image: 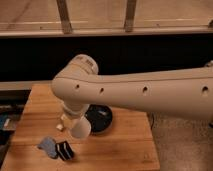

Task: Place the ceramic cup over the eraser

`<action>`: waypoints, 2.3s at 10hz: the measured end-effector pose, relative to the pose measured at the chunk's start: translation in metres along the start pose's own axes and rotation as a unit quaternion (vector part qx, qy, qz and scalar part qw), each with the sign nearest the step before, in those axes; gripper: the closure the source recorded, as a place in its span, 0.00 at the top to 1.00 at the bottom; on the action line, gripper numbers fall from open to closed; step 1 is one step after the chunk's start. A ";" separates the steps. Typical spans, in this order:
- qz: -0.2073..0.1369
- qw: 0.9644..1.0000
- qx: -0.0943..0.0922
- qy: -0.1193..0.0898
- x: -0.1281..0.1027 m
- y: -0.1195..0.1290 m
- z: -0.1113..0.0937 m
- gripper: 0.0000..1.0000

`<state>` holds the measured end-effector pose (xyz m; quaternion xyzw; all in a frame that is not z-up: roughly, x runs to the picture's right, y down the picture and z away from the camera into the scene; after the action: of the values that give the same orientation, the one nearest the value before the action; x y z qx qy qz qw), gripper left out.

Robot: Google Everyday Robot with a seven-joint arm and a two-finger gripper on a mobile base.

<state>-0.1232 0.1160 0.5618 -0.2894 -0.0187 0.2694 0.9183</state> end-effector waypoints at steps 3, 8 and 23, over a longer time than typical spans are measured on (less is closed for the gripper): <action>-0.026 1.000 -0.015 -0.007 -0.013 0.028 0.005 0.00; -0.055 0.998 -0.039 -0.017 -0.031 0.058 0.016 0.00; -0.053 0.994 -0.091 -0.010 -0.018 0.071 0.090 0.01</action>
<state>-0.1900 0.2031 0.6007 -0.3676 -0.0677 0.2200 0.9011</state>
